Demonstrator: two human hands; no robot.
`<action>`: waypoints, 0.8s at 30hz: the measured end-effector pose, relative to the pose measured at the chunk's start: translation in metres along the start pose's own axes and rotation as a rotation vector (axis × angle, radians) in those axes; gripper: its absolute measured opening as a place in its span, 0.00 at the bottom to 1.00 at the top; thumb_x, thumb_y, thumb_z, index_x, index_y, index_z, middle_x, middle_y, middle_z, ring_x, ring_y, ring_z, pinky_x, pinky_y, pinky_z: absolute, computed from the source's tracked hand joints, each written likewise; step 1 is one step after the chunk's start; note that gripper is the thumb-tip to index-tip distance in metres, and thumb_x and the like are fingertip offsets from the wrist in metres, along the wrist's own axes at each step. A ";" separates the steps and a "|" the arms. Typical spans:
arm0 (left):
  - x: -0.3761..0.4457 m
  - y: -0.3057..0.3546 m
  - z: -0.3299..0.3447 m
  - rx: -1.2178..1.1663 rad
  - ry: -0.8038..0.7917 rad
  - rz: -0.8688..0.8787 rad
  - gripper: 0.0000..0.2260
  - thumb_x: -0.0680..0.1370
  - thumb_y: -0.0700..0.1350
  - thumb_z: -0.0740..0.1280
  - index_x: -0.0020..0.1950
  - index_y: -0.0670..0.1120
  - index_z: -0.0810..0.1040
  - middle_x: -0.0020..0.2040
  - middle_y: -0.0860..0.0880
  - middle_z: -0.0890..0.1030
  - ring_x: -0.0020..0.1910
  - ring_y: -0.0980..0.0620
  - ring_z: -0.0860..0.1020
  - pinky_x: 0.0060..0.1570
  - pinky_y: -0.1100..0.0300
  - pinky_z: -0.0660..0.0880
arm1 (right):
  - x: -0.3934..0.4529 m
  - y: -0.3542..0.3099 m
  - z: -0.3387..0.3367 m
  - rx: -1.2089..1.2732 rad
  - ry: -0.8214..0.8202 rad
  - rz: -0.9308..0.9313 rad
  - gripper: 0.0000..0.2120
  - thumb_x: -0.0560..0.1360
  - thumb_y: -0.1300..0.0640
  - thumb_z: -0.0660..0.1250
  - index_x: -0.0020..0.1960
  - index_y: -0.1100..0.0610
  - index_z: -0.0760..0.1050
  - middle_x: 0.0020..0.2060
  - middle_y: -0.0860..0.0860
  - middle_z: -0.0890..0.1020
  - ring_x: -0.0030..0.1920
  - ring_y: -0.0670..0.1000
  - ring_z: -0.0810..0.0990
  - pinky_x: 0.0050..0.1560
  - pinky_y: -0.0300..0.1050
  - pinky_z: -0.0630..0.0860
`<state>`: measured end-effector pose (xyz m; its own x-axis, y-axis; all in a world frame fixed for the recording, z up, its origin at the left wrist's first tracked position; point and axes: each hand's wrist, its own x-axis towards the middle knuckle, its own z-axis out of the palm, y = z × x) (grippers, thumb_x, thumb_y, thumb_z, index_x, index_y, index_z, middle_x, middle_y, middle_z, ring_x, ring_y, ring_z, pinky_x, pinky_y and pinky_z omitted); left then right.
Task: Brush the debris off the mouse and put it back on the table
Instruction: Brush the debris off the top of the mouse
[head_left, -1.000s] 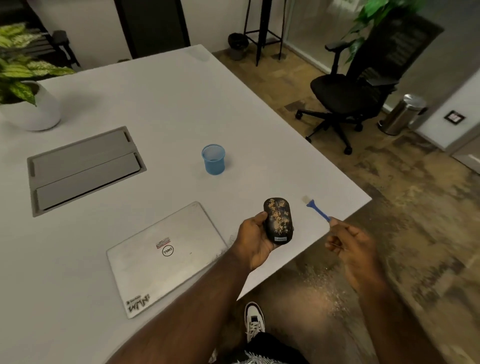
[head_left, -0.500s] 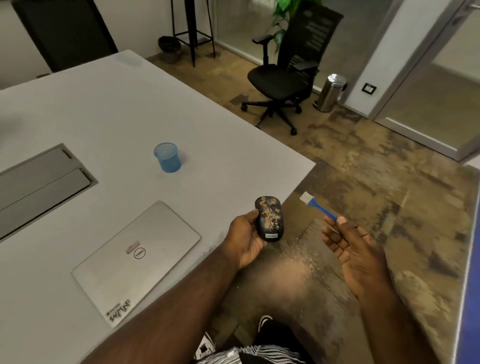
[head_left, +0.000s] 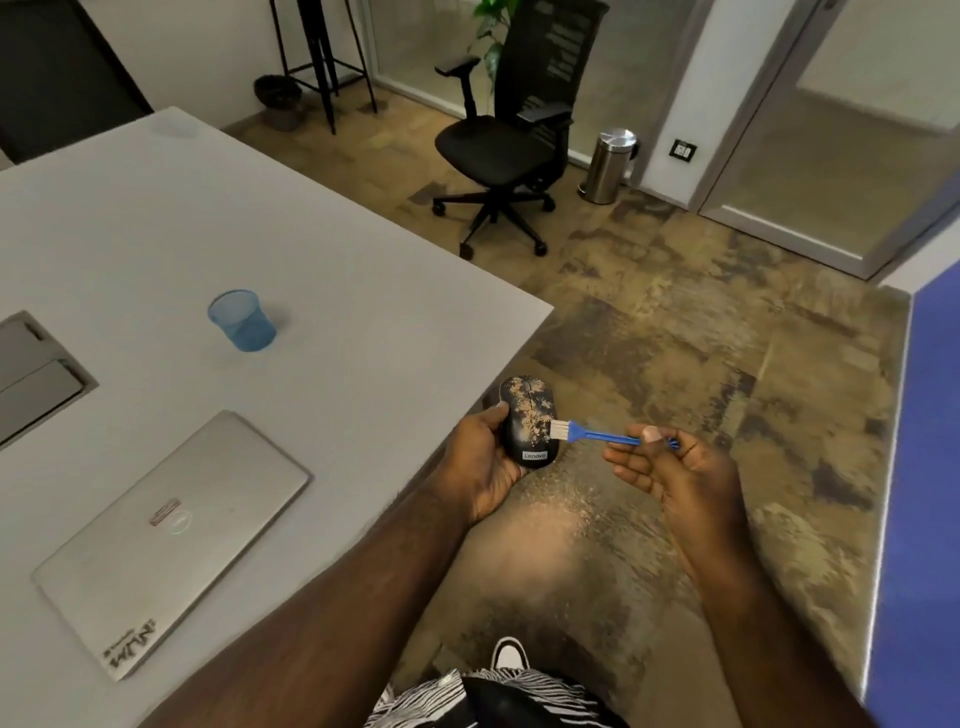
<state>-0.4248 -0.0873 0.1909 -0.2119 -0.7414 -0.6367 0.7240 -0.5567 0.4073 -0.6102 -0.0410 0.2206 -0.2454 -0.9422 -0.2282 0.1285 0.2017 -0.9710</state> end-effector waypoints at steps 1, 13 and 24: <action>0.004 -0.006 0.004 0.003 -0.005 -0.002 0.16 0.83 0.44 0.52 0.55 0.38 0.77 0.45 0.42 0.86 0.43 0.47 0.85 0.44 0.49 0.79 | 0.003 0.000 -0.007 -0.018 0.012 -0.009 0.08 0.82 0.62 0.62 0.50 0.61 0.79 0.38 0.55 0.87 0.41 0.54 0.88 0.42 0.42 0.84; 0.028 -0.040 0.038 0.019 -0.011 -0.022 0.16 0.83 0.45 0.52 0.59 0.38 0.75 0.57 0.37 0.81 0.60 0.39 0.78 0.48 0.46 0.78 | 0.033 -0.002 -0.049 -0.104 0.146 -0.063 0.09 0.81 0.61 0.64 0.46 0.53 0.80 0.38 0.52 0.86 0.40 0.49 0.88 0.42 0.39 0.83; 0.036 -0.044 0.048 0.015 -0.012 -0.022 0.16 0.83 0.45 0.52 0.56 0.39 0.76 0.51 0.39 0.85 0.52 0.42 0.83 0.46 0.47 0.80 | 0.039 -0.004 -0.060 -0.118 0.156 -0.068 0.10 0.81 0.63 0.64 0.45 0.53 0.80 0.37 0.54 0.86 0.39 0.50 0.88 0.40 0.38 0.83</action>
<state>-0.4962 -0.1073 0.1817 -0.2357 -0.7336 -0.6373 0.7095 -0.5781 0.4030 -0.6781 -0.0626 0.2112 -0.3971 -0.9035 -0.1612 -0.0043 0.1775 -0.9841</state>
